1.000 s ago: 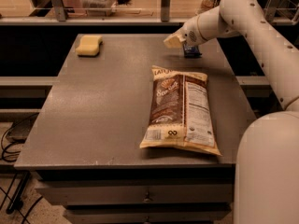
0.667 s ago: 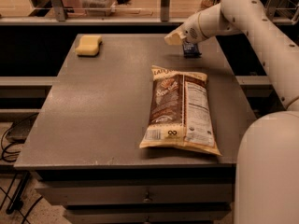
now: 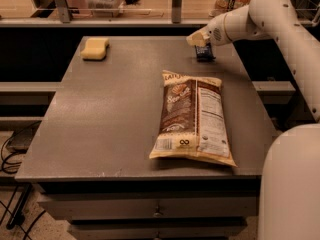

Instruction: Move rxbar blueberry near sponge

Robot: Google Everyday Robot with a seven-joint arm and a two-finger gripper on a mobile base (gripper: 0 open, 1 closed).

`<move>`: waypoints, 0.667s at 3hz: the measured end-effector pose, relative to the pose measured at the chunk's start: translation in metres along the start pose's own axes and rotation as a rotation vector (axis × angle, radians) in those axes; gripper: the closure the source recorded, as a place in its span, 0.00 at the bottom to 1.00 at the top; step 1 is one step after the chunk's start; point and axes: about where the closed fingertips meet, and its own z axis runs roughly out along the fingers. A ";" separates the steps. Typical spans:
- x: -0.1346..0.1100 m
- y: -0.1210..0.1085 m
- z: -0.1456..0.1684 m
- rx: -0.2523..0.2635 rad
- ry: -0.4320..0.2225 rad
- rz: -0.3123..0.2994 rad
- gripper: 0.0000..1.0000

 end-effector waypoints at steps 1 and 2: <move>0.015 -0.018 -0.008 0.036 0.006 0.060 0.11; 0.043 -0.035 -0.008 0.071 0.061 0.123 0.00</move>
Offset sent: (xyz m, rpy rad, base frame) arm 0.0108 -0.0711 -0.0371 0.0030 0.1157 -0.1841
